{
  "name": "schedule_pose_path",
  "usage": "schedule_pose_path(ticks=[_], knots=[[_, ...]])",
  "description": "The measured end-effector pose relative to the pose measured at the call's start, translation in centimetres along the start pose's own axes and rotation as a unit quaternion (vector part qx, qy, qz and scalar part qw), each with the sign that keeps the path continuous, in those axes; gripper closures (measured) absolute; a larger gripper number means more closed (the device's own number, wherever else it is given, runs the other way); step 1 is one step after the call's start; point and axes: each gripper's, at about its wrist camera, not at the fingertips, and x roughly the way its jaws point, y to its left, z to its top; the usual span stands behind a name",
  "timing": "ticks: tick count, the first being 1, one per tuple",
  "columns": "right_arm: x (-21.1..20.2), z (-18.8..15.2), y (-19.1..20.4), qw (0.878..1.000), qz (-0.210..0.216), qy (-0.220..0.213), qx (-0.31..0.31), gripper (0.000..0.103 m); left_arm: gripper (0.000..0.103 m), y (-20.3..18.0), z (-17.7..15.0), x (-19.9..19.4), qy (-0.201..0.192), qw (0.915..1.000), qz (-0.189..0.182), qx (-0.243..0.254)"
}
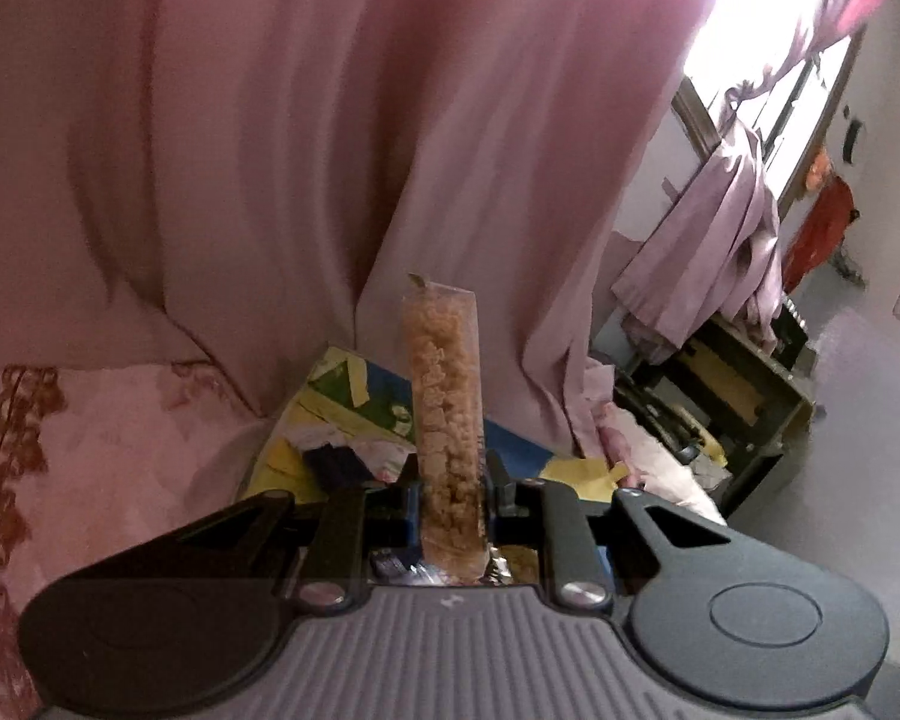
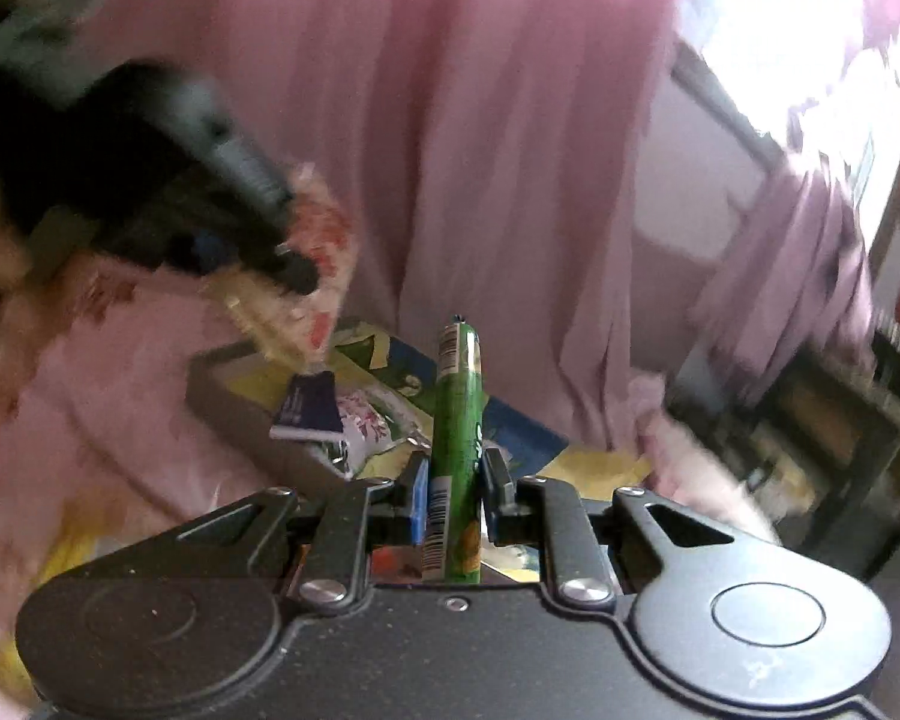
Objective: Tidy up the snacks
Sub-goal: 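Lift the rice cracker bag and green sausage stick toward the box, then lower both snacks into the box and open both grippers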
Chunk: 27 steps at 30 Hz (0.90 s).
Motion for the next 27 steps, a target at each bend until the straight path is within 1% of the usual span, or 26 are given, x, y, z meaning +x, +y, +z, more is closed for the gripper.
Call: schedule_pose_path(ticks=[3, 7, 10, 12, 13, 16, 20, 25, 27], knots=[[2.2, 0.6, -0.6, 1.000, -0.005, 0.003, 0.018, 0.084, 0.082, 1.0, -0.1, 1.6, 0.009, 0.9998, -0.009, -0.015], [5.4, 1.2, -1.3, 0.999, -0.011, 0.006, 0.040, 0.084, 0.082, 2.7, -0.1, 3.2, 0.022, 0.9983, -0.009, -0.053], [7.4, 1.4, -1.7, 0.998, -0.010, 0.017, 0.052, 0.084, 0.082, 4.2, -0.1, 4.2, 0.043, 0.9955, -0.009, -0.084], [8.7, 1.2, -1.9, 0.998, -0.003, 0.032, 0.058, 0.084, 0.083, 5.4, -0.2, 5.0, 0.070, 0.9904, -0.013, -0.118], [9.2, 1.1, -1.8, 0.997, 0.000, 0.039, 0.061, 0.084, 0.083, 6.0, -0.2, 5.2, 0.078, 0.9878, -0.016, -0.133], [10.4, 0.8, -1.7, 0.996, 0.009, 0.056, 0.068, 0.084, 0.082, 7.6, -0.4, 5.5, 0.087, 0.9810, -0.024, -0.172], [11.4, 0.6, -1.2, 0.996, 0.016, 0.068, 0.060, 0.084, 0.081, 8.4, -0.3, 5.5, 0.097, 0.9750, -0.019, -0.199], [12.4, 0.2, -0.9, 0.994, 0.027, 0.082, 0.061, 0.084, 0.078, 9.4, -0.5, 6.0, 0.118, 0.9633, -0.018, -0.240], [12.4, 0.1, -0.6, 0.994, 0.030, 0.084, 0.060, 0.084, 0.076, 9.6, -0.6, 6.0, 0.115, 0.9633, -0.013, -0.242]])
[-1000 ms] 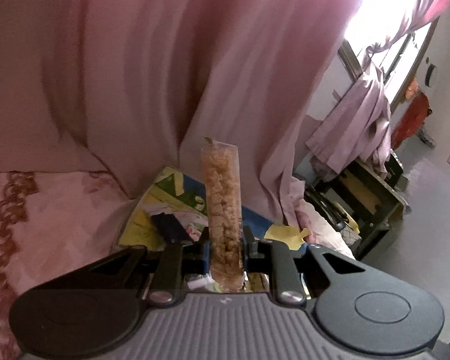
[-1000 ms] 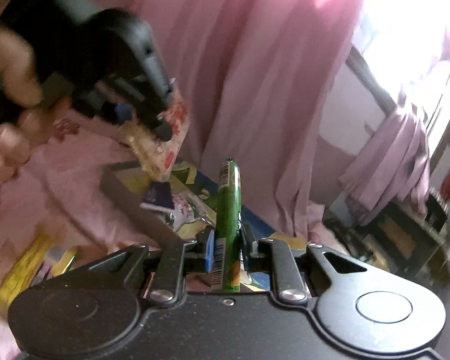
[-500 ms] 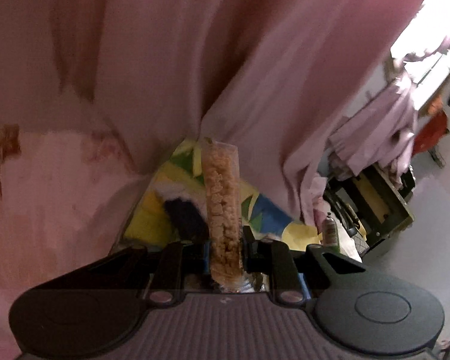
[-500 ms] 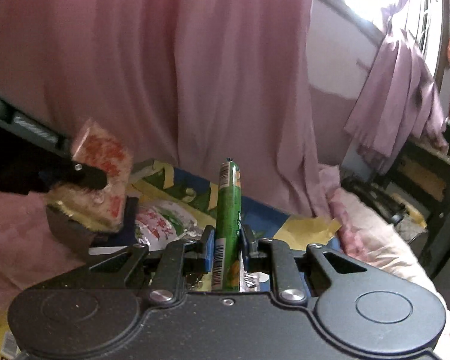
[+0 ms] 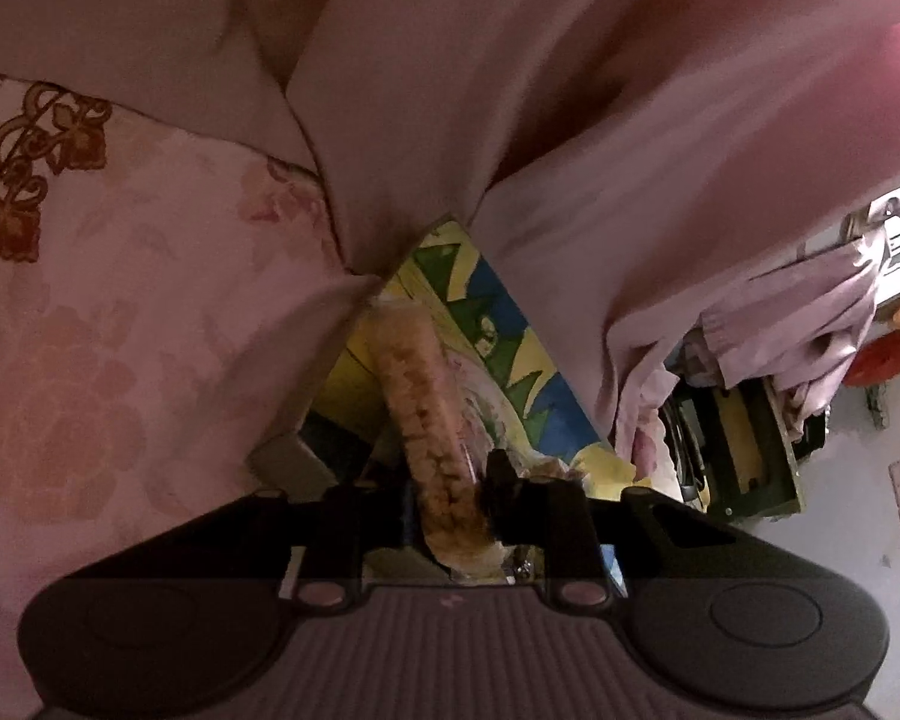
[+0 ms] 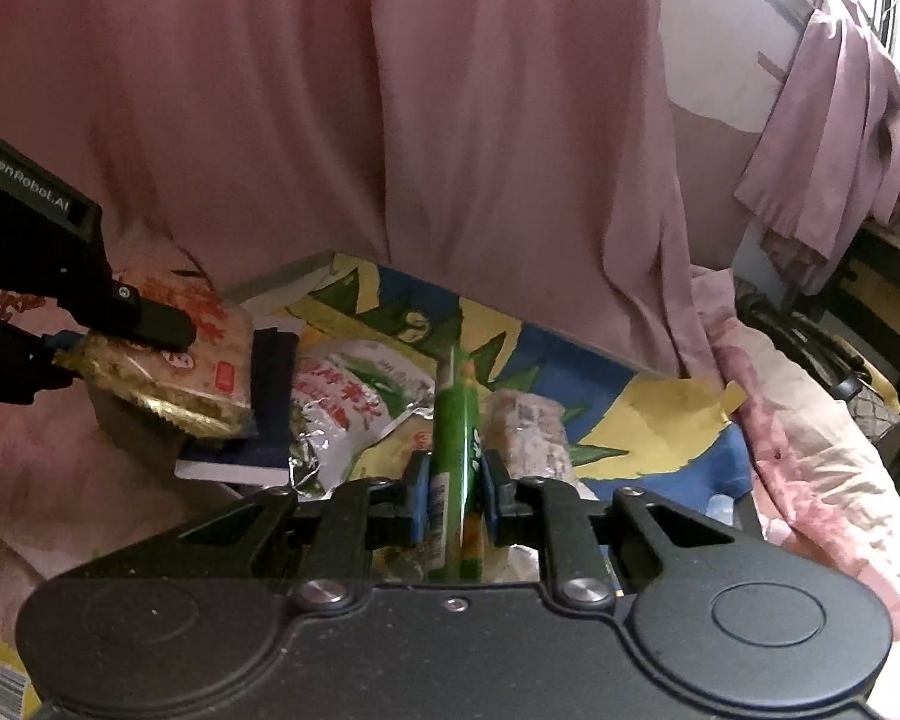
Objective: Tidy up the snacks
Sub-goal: 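Lower both snacks into the box and open both grippers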
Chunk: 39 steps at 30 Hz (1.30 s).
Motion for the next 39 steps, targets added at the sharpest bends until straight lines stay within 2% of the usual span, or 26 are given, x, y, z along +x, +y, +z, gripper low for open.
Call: schedule_pose_path(ticks=[9, 11, 15, 18, 23, 27, 33, 34, 39], knots=[[0.8, -0.4, 0.3, 1.000, 0.004, 0.010, 0.004, 0.084, 0.067, -0.9, -0.2, -0.1, -0.016, 0.9983, 0.046, 0.033], [0.8, -0.5, 0.2, 1.000, 0.002, 0.010, 0.008, 0.083, 0.064, -1.5, -0.3, -0.2, -0.020, 0.9968, 0.055, 0.054], [0.6, -0.4, 0.0, 1.000, 0.004, 0.005, 0.017, 0.078, 0.037, -3.0, -0.9, -0.6, -0.031, 0.9923, 0.071, 0.097], [0.2, -0.3, -0.1, 1.000, 0.001, 0.004, 0.021, 0.071, 0.028, -4.3, -1.5, -0.7, -0.034, 0.9868, 0.087, 0.133], [-1.0, -0.1, -0.8, 0.999, -0.005, -0.001, 0.036, 0.065, 0.014, -5.8, -2.5, -1.3, -0.055, 0.9789, 0.114, 0.161], [-2.5, 0.1, -1.4, 0.998, -0.005, -0.006, 0.057, 0.056, 0.005, -7.2, -3.2, -2.3, -0.078, 0.9718, 0.117, 0.189], [-5.9, 0.3, -2.4, 0.996, -0.007, -0.037, 0.078, 0.035, 0.002, -9.0, -4.3, -4.7, -0.110, 0.9630, 0.116, 0.217], [-6.5, 0.4, -2.5, 0.996, -0.008, -0.043, 0.081, 0.029, 0.001, -9.4, -4.6, -5.3, -0.119, 0.9609, 0.114, 0.222], [-10.2, 0.3, -3.3, 0.992, -0.009, -0.072, 0.105, 0.015, 0.001, -10.8, -6.3, -8.3, -0.158, 0.9493, 0.113, 0.247]])
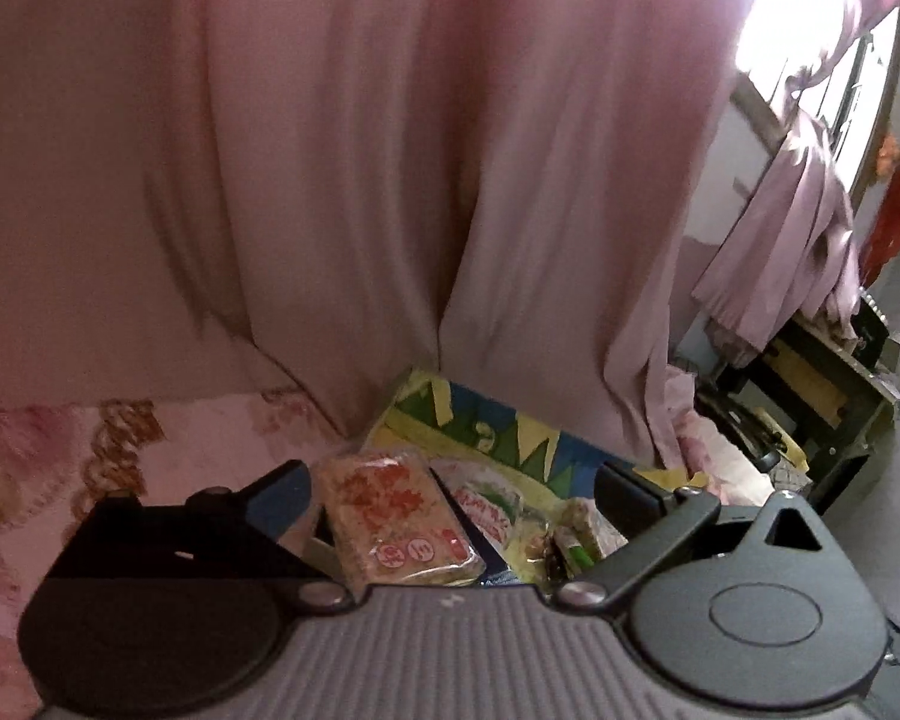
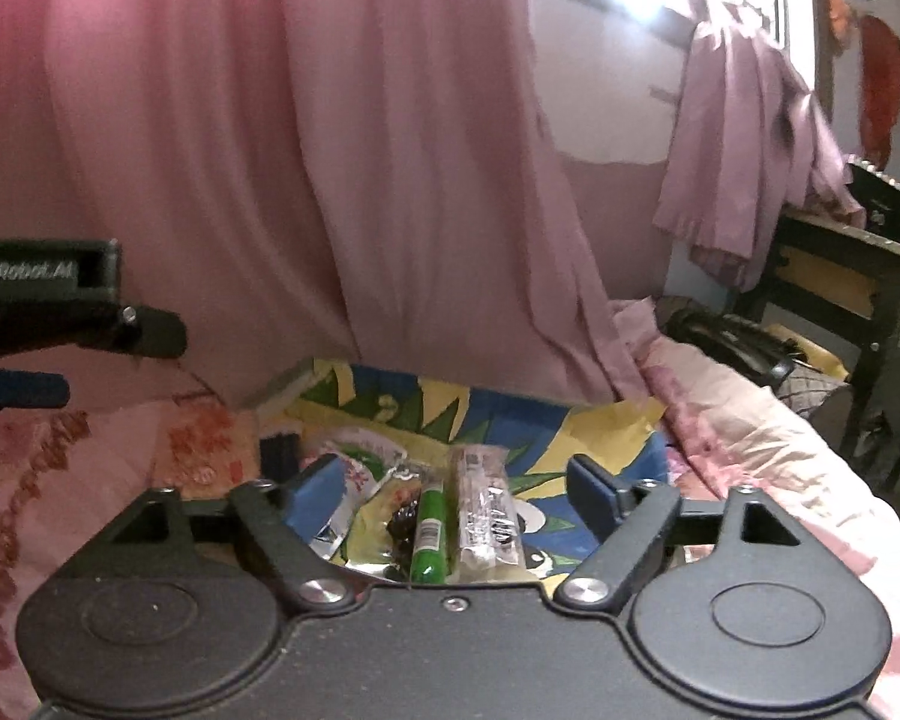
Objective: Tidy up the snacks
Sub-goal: 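Lower both snacks into the box and open both grippers, then move both tools back toward the yellow candy bar and remaining snacks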
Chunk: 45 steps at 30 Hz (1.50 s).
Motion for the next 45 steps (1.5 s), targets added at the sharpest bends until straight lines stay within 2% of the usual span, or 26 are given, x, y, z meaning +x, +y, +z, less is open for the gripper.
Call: schedule_pose_path(ticks=[6, 16, 22, 30, 37, 45], knots=[[-4.7, -0.2, -0.7, 0.999, 0.009, -0.028, 0.016, 0.006, 0.000, -0.1, -0.7, -4.1, -0.022, 0.9991, 0.031, 0.022], [-12.4, -1.5, -1.1, 0.998, 0.016, -0.053, 0.023, 0.001, 0.000, -0.2, -4.3, -10.3, -0.020, 0.9958, 0.058, 0.068], [-15.9, -3.1, -1.6, 0.999, 0.010, -0.037, 0.026, 0.001, 0.000, -0.8, -6.6, -13.1, -0.007, 0.9934, 0.064, 0.095], [-18.8, -5.0, -2.1, 0.999, 0.009, 0.003, 0.041, 0.001, 0.000, -1.0, -9.3, -15.0, 0.033, 0.9919, 0.074, 0.098], [-20.0, -6.5, -2.3, 0.999, 0.001, 0.033, 0.041, 0.001, 0.000, -1.0, -10.9, -16.1, 0.062, 0.9891, 0.086, 0.102], [-19.6, -7.7, -2.0, 0.997, -0.019, 0.070, 0.030, 0.001, 0.000, -1.9, -12.6, -15.6, 0.098, 0.9802, 0.098, 0.142]])
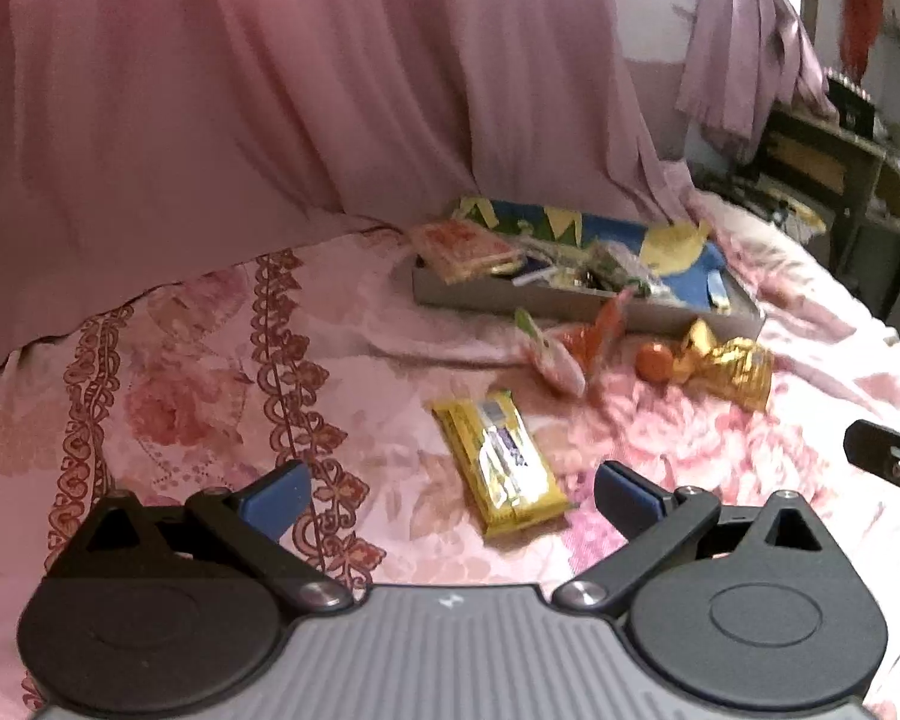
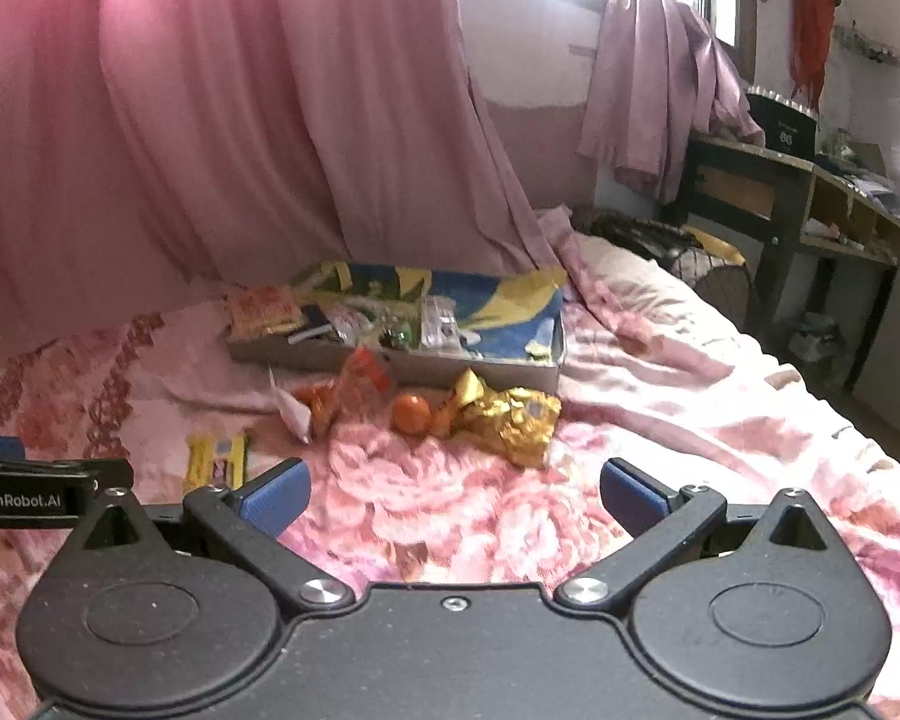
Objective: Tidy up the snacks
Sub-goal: 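Move both tools back toward the yellow candy bar and remaining snacks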
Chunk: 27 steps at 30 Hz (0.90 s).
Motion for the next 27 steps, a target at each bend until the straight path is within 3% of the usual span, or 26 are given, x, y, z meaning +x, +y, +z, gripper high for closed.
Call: schedule_pose_path(ticks=[27], knots=[[2.6, -1.2, 0.7, 0.996, -0.026, 0.075, -0.027, 0.001, 0.000, 1.0, -0.9, 2.8, 0.096, 0.9942, -0.010, -0.046]])
